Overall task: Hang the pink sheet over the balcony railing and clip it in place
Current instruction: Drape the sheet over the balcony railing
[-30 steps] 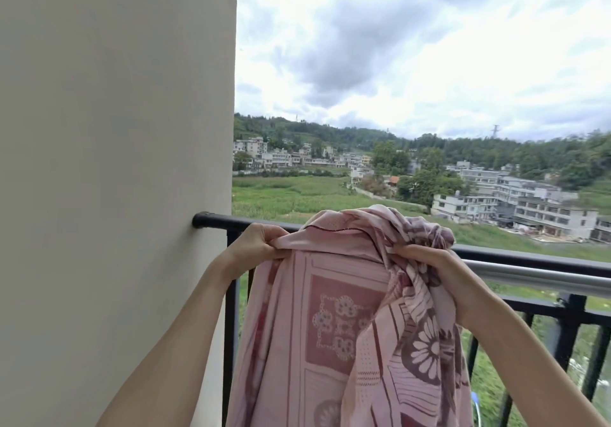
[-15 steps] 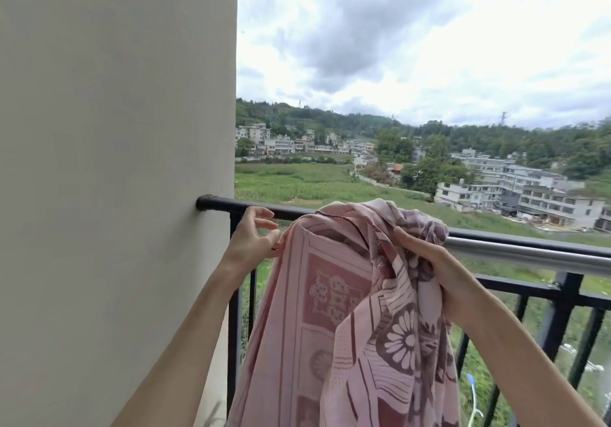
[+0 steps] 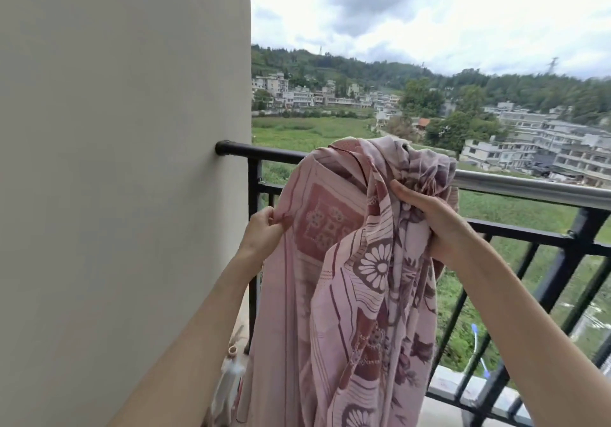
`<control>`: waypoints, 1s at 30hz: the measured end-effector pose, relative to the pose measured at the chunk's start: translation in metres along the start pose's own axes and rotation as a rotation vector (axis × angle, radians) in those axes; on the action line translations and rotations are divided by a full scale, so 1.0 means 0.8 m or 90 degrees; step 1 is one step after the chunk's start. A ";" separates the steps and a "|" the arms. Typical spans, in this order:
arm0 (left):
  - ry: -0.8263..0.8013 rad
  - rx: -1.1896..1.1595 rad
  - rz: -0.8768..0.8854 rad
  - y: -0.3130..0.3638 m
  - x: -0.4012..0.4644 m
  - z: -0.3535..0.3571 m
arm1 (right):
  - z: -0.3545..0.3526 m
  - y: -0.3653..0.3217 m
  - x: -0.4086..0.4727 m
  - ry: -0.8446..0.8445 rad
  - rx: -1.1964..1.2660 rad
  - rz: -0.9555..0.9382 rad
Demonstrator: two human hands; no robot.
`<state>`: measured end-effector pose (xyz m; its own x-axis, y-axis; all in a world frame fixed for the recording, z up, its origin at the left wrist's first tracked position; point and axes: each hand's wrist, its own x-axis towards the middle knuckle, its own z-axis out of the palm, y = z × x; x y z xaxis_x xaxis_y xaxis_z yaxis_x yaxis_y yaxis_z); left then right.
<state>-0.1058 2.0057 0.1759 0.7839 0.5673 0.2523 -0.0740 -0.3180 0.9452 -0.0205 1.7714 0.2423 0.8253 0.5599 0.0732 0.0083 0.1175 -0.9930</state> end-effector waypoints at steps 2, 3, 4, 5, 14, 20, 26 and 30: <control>-0.051 -0.173 -0.029 0.018 -0.013 -0.006 | 0.000 0.006 -0.003 0.027 -0.027 -0.020; -0.075 -0.235 -0.023 0.027 -0.019 -0.005 | 0.000 0.010 -0.004 0.034 -0.040 -0.032; -0.095 -0.286 -0.007 0.036 -0.025 -0.003 | -0.002 0.014 -0.006 0.034 -0.054 -0.042; -0.110 -0.315 0.015 0.046 -0.031 -0.001 | -0.004 0.019 -0.008 0.029 -0.064 -0.050; -0.136 -0.235 0.017 0.020 -0.096 0.061 | -0.007 0.145 -0.046 -0.070 -0.106 0.011; -0.240 -0.104 -0.130 -0.065 -0.182 0.090 | -0.019 0.214 -0.082 -0.016 -0.113 0.045; -0.318 -0.214 -0.299 -0.106 -0.226 0.124 | -0.018 0.274 -0.130 -0.078 -0.150 0.074; -0.354 -0.300 -0.381 -0.117 -0.243 0.138 | -0.015 0.322 -0.164 -0.153 -0.171 0.112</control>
<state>-0.1835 1.8411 0.0157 0.9451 0.0553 -0.3222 0.2893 0.3173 0.9031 -0.1200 1.7180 -0.0240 0.6715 0.7324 -0.1123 0.0522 -0.1979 -0.9788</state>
